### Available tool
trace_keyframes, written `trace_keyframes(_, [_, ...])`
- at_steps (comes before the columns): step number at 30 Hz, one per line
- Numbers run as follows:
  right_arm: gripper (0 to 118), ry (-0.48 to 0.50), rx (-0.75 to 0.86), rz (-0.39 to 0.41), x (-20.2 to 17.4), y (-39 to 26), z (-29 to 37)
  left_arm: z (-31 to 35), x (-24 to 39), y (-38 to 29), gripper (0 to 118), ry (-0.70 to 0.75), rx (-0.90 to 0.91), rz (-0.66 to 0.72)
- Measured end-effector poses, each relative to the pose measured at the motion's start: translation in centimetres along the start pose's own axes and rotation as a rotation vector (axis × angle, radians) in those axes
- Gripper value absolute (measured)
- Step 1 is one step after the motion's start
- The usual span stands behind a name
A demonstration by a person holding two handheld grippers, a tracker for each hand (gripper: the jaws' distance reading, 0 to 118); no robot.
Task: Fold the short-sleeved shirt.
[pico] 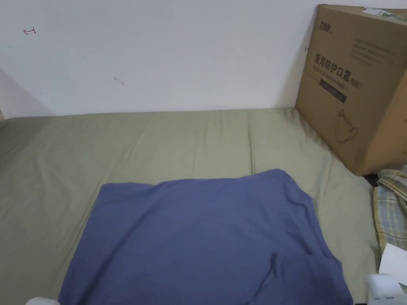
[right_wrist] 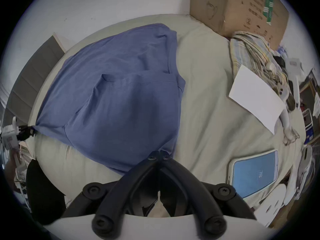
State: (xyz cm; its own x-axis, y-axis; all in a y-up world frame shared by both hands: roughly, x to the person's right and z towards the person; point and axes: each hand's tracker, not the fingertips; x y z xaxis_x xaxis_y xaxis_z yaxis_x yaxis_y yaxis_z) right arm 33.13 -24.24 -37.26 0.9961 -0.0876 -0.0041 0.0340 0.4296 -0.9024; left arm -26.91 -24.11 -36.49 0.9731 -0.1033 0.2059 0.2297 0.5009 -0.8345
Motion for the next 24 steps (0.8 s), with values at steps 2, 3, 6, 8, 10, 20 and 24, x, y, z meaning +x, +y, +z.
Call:
trace_keyframes(2, [13,0.011,0.022,-0.019,-0.2,-0.1,0.2,0.6,-0.1,-0.1,11,-0.029,0.047,0.009])
trace_keyframes(3, [36,0.02,0.029,-0.028,-0.3,-0.1,0.4,1.0,-0.1,0.0,31,-0.044,0.054,0.024])
trace_keyframes(6, [118,0.033,0.054,-0.064,-0.6,-0.2,1.3,2.3,-0.3,0.1,111,-0.059,0.077,0.101])
trace_keyframes(8, [114,0.078,0.157,-0.094,-1.0,-0.3,3.5,4.0,-0.3,0.0,118,-0.071,0.141,0.154])
trace_keyframes(10, [115,0.099,0.192,-0.091,-1.5,-0.3,5.2,5.6,-0.5,0.1,118,-0.083,0.198,0.209])
trace_keyframes(20, [0,0.013,0.402,-0.057,-6.5,-0.2,11.1,12.1,-1.4,-0.1,31,-0.062,0.291,0.417])
trace_keyframes(24, [0,0.101,0.367,-0.128,-6.5,0.4,11.2,10.6,-1.7,0.0,0,0.0,0.143,0.407])
